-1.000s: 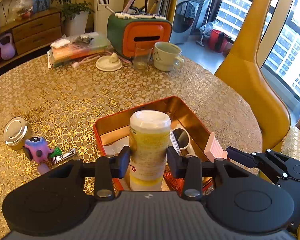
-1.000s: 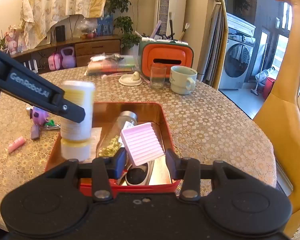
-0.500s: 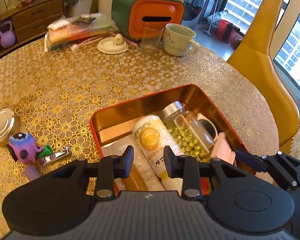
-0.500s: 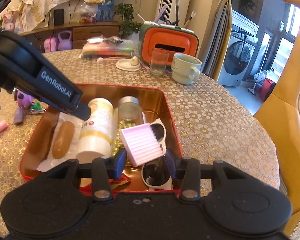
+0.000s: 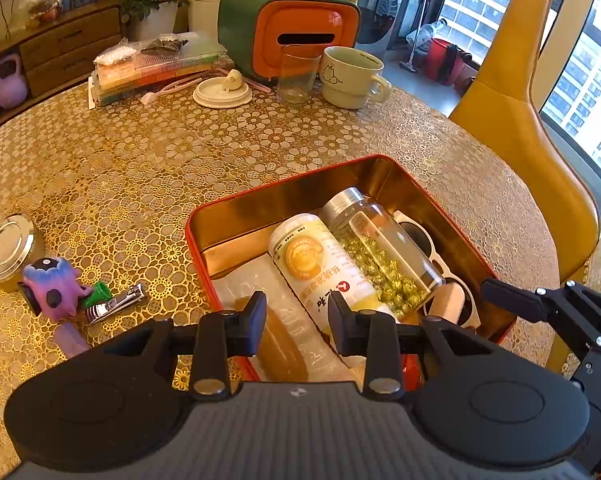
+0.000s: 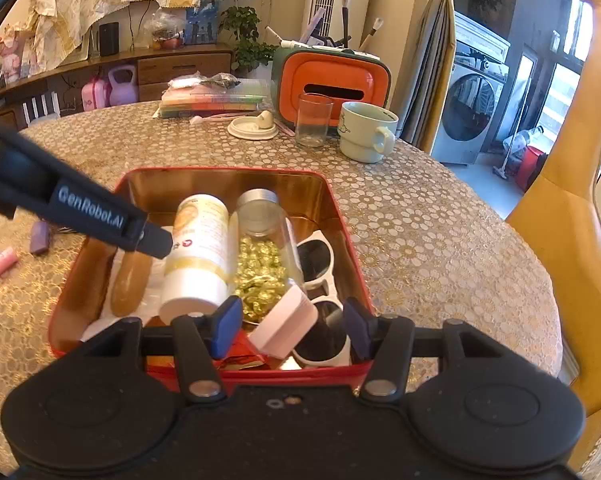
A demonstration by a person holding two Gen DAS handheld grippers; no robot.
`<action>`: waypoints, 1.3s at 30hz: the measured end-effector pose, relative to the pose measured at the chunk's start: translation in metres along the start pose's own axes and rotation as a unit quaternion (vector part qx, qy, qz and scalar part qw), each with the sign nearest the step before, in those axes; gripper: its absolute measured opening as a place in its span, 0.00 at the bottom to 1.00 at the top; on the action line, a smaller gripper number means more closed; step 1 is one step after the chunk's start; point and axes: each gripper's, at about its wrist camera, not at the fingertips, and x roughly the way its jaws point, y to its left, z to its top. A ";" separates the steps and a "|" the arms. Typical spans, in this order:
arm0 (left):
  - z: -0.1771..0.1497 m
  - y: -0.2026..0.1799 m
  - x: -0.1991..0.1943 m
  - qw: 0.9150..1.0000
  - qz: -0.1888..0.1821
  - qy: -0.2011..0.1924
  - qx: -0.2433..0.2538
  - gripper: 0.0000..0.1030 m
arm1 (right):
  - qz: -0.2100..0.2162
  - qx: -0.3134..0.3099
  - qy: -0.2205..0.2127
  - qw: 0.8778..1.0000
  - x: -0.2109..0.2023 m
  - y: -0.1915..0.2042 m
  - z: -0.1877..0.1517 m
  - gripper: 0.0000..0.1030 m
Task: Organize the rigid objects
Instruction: 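Lower the bottle into the red tin and open the left tool while the right releases the comb, then move the left tool to the pink lip-balm tube while the right tool moves to the purple block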
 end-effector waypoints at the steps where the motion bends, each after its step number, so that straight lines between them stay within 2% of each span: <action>1: -0.001 0.000 -0.002 1.000 0.000 -0.001 0.001 0.32 | 0.002 0.003 0.000 1.000 -0.002 0.000 0.001 0.55; 6: -0.007 0.001 -0.015 1.000 -0.006 -0.007 0.001 0.33 | 0.012 0.015 -0.001 1.000 -0.011 0.003 0.003 0.58; 7: -0.008 0.002 -0.019 1.000 -0.007 -0.010 0.001 0.39 | 0.013 0.015 -0.003 1.000 -0.013 0.004 0.003 0.58; 10: -0.011 0.003 -0.030 1.000 -0.011 -0.023 -0.002 0.51 | 0.017 0.016 -0.007 1.000 -0.021 0.007 0.004 0.60; 19: -0.027 0.013 -0.063 0.999 -0.005 -0.040 0.009 0.52 | 0.035 0.027 -0.021 0.999 -0.046 0.018 0.006 0.64; 22: -0.032 0.019 -0.075 0.999 0.001 -0.049 0.012 0.63 | 0.042 0.033 -0.027 0.998 -0.055 0.022 0.006 0.70; 28: -0.043 0.034 -0.097 0.998 0.009 -0.064 0.010 0.65 | 0.053 0.039 -0.033 0.997 -0.070 0.031 0.006 0.80; 30: -0.046 0.040 -0.104 0.998 0.013 -0.067 0.010 0.65 | 0.057 0.042 -0.036 0.997 -0.075 0.036 0.007 0.86; 34: -0.054 0.054 -0.115 0.997 0.026 -0.076 0.004 0.77 | 0.064 0.042 -0.039 0.996 -0.080 0.045 0.007 0.92; 39: -0.065 0.071 -0.126 0.995 0.039 -0.087 0.007 0.77 | 0.076 0.038 -0.043 0.995 -0.084 0.057 0.010 1.00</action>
